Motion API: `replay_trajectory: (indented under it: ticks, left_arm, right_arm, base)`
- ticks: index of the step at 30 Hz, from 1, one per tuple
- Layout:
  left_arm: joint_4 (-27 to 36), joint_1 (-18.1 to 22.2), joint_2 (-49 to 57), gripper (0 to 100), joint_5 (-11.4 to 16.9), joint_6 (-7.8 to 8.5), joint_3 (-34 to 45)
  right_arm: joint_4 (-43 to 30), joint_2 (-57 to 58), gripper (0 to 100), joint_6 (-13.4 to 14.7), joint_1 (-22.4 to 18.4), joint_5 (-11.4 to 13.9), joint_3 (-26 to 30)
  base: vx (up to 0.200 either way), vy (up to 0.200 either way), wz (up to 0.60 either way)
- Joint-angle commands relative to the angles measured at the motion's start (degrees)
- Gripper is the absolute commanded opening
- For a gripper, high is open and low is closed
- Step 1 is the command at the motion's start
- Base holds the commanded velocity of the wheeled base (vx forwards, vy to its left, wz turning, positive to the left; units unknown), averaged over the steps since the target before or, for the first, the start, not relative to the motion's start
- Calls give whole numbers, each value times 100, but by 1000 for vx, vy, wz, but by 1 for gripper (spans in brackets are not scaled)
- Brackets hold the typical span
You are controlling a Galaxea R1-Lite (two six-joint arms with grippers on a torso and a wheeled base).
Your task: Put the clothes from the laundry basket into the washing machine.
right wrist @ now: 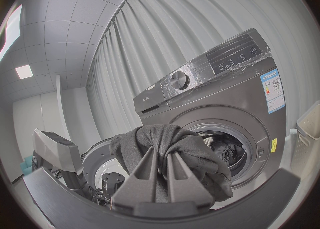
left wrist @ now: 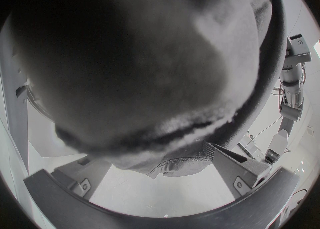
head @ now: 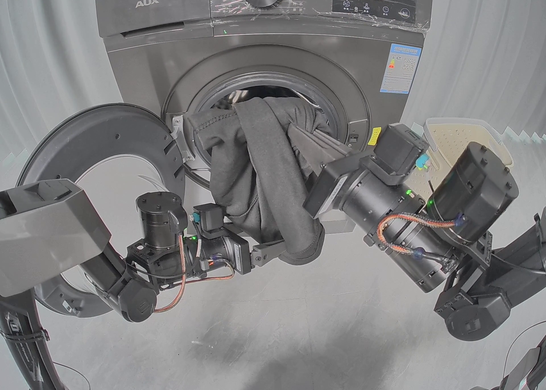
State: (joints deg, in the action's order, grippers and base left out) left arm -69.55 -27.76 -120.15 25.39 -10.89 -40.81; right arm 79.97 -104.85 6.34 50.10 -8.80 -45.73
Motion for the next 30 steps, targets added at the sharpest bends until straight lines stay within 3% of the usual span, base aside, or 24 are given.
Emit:
replay_trajectory:
  ticks: [1, 2, 12, 16, 23, 29, 30]
  left_arm:
    - [-200, -2, -131, 100, -17, -10, -76]
    - [-305, -2, -167, 0, -34, -19, -102]
    - [-788, -19, -281, 0, -114, -212, -137]
    - [-1114, -28, -114, 0, -175, -195, 258]
    - [-1711, -107, 1275, 0, -131, -133, 1998]
    - [-1896, -177, 1952, 0, -105, -124, 2526]
    - [-1896, -212, 2189, 0, -105, -186, 2561]
  right_arm:
    - [10, -9, 0, -1, -1, 1, 2]
    - [10, -9, 0, -1, -1, 1, 2]
    - [10, -18, 0, 8, -27, -8, 20]
    - [-17, -44, 0, 43, -115, -8, 11]
    - [-69, -343, 0, 96, -563, 10, 20]
    - [-17, -563, 0, 166, -554, 45, 29]
    - [-8, -624, 0, 175, -519, 45, 38]
  base:
    - [0, 0, 0]
    - [0, 0, 0]
    - [0, 0, 0]
    - [0, 0, 0]
    - [0, 0, 0]
    - [0, 0, 0]
    - [0, 0, 0]
